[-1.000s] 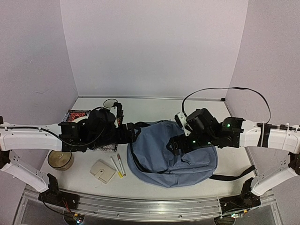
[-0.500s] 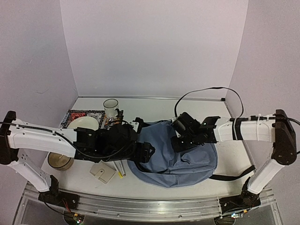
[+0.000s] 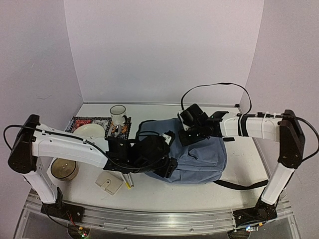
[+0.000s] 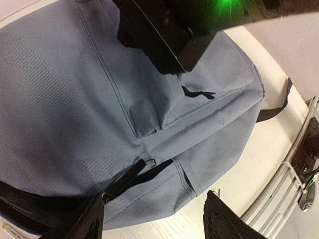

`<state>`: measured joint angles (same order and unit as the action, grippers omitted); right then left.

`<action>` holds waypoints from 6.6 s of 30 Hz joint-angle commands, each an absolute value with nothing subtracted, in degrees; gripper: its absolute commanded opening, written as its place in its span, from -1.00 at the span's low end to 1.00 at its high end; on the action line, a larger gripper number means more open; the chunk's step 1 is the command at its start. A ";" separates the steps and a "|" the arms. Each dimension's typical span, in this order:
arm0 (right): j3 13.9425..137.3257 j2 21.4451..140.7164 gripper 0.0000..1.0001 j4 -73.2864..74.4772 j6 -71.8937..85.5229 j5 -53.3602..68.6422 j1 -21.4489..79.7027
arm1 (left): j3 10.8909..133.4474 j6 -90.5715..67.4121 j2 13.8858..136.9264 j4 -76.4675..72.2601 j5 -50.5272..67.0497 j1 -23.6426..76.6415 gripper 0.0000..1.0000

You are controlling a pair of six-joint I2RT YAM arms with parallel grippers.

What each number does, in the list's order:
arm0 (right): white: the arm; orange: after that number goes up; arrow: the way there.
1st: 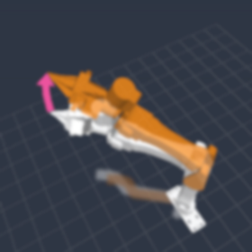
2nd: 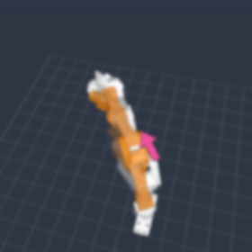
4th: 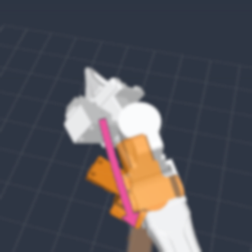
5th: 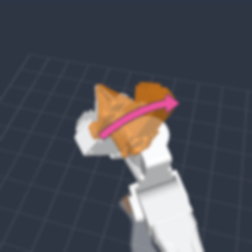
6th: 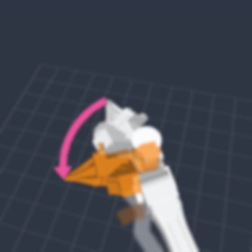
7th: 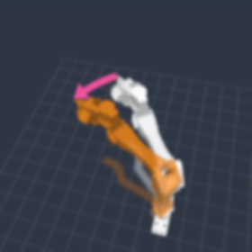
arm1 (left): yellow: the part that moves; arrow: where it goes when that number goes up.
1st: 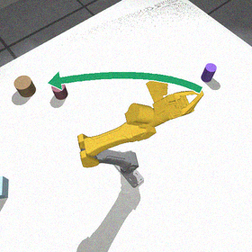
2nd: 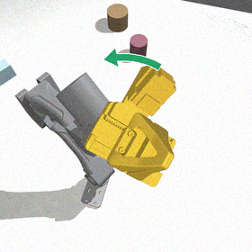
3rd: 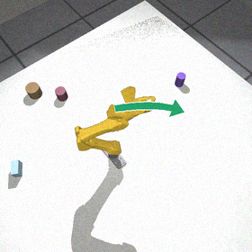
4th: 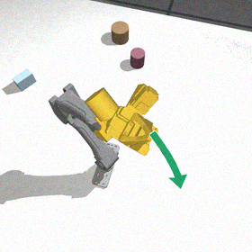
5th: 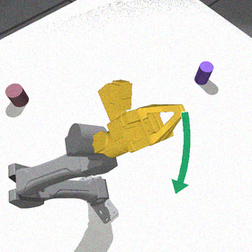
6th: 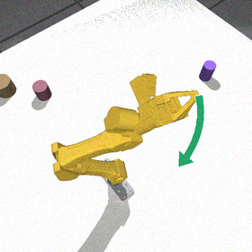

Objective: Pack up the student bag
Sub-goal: Hold the largest pocket of the student bag, then grab the largest pocket of the student bag, then zip the largest pocket of the bag in the student bag, then hold the largest pocket of the student bag, then zip the largest pocket of the bag in the student bag, then hold the largest pocket of the student bag.

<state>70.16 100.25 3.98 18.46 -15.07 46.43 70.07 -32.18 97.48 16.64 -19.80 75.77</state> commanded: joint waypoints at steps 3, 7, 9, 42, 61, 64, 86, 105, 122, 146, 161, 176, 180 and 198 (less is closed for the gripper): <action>71.25 96.82 -0.42 2.18 15.68 -11.96 45.66 | 78.76 -24.87 102.11 23.49 -24.89 75.89 0.38; 67.01 91.88 -0.22 2.09 18.19 -8.52 45.69 | 81.80 -22.47 104.91 28.75 -27.26 75.75 0.28; 64.99 89.44 -0.15 2.16 19.44 -7.80 45.66 | 83.02 -20.87 105.95 30.32 -26.32 75.60 0.26; 54.34 74.91 0.09 2.55 24.45 -6.27 45.63 | 97.44 -15.56 120.91 43.96 -24.39 72.20 -0.45; 55.43 86.09 0.25 -1.49 29.61 2.26 48.00 | 87.92 -26.92 108.93 39.17 -25.52 72.21 -1.00; 55.43 88.17 0.20 -1.10 30.50 0.65 48.03 | 85.17 -28.83 106.10 36.91 -26.20 72.23 -1.00; 47.85 79.14 -1.00 9.74 27.96 -14.17 44.88 | 64.95 -40.09 87.64 29.22 -32.45 62.76 -1.00; 49.98 70.30 -0.03 0.82 16.84 -8.98 55.49 | 63.24 -36.28 85.56 12.23 -6.20 56.59 -1.00; 54.42 88.11 0.32 -20.45 5.36 -18.40 71.00 | 63.27 -41.29 83.17 7.48 2.99 58.06 -1.00; 42.63 71.94 -1.00 -5.09 8.16 -11.46 71.72 | 71.33 -35.69 89.83 13.44 -12.48 47.38 -1.00; 42.35 63.10 -0.47 -1.41 13.71 -9.31 71.73 | 72.97 -33.41 94.88 10.81 -2.04 45.58 -1.00; 55.75 84.14 0.43 -16.44 16.85 -21.67 71.81 | 66.62 -43.64 89.00 2.28 5.55 54.48 -1.00; 57.95 89.25 0.46 -20.40 14.87 -21.90 71.81 | 65.48 -45.09 88.13 0.76 6.24 55.05 -1.00; 45.39 75.62 -1.00 -11.60 13.75 -11.98 71.90 | 70.31 -37.99 89.11 8.93 -6.86 51.26 -1.00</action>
